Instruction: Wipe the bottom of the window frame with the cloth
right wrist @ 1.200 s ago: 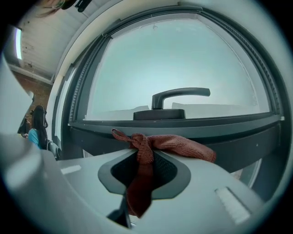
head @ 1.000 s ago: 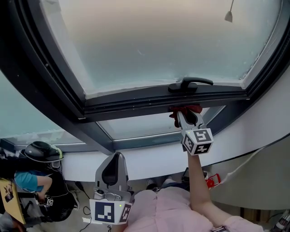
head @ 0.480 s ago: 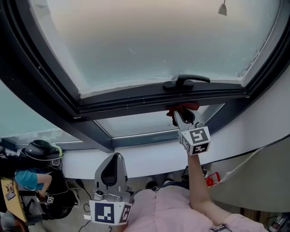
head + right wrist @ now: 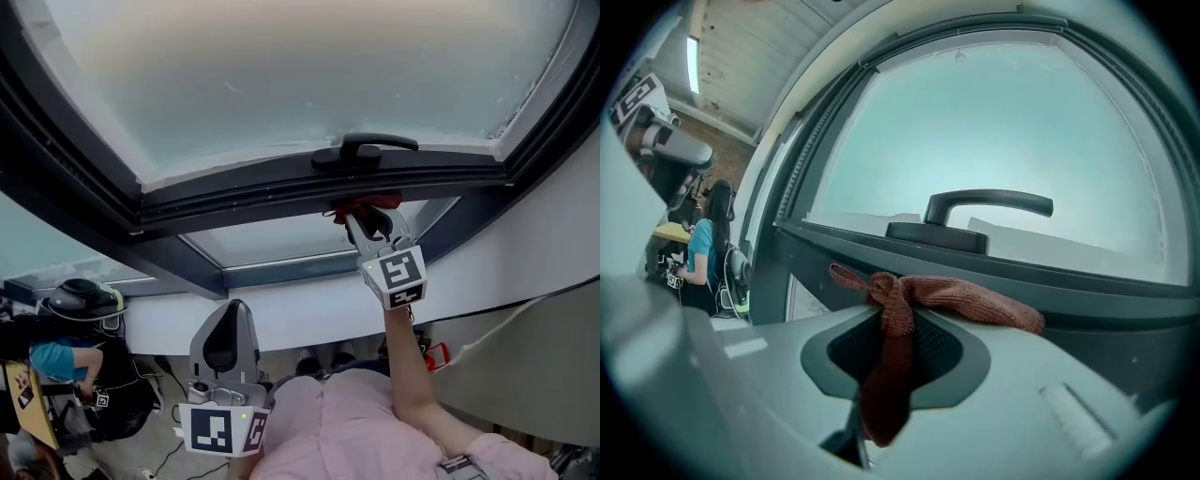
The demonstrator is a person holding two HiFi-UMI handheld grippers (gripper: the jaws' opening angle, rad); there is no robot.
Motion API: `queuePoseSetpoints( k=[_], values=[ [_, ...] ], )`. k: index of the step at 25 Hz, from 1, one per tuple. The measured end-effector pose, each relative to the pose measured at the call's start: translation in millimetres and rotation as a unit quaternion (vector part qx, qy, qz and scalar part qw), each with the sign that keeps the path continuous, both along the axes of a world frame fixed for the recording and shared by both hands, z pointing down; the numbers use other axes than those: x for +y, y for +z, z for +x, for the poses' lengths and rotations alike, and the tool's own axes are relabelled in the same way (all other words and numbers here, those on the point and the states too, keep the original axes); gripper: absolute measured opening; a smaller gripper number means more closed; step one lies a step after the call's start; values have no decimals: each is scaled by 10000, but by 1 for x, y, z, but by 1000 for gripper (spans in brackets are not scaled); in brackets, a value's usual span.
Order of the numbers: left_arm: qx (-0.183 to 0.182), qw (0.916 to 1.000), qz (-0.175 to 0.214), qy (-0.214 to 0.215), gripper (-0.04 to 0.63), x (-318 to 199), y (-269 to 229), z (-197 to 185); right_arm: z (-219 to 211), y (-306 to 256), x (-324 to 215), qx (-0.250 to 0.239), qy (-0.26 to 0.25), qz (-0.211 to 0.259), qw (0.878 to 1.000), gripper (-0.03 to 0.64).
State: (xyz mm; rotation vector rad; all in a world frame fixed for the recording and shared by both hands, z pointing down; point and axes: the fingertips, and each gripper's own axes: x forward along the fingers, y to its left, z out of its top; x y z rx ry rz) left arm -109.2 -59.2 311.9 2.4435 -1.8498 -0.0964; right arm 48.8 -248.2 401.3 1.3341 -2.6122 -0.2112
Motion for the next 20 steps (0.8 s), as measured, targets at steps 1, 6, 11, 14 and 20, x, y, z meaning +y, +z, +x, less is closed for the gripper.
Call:
queuePoseSetpoints(
  k=[1, 6, 11, 14, 20],
  values=[
    [-5, 10000, -5, 17, -6, -1, 0, 4, 2, 0, 0, -9, -14, -1, 10000, 75],
    [-28, 10000, 14, 88, -6, -9, -2, 27, 10, 1, 0, 16, -143, 4, 9999, 75],
    [-51, 9999, 34, 93, -6, -16, -3, 44, 18, 1, 0, 139, -262, 41, 9996, 75],
    [-59, 10000, 50, 40, -6, -19, -3, 52, 23, 1, 0, 217, -380, 68, 9990, 75],
    [-70, 10000, 56, -40, -6, -25, -4, 67, 28, 2, 0, 361, -538, 125, 9978, 75]
  ],
)
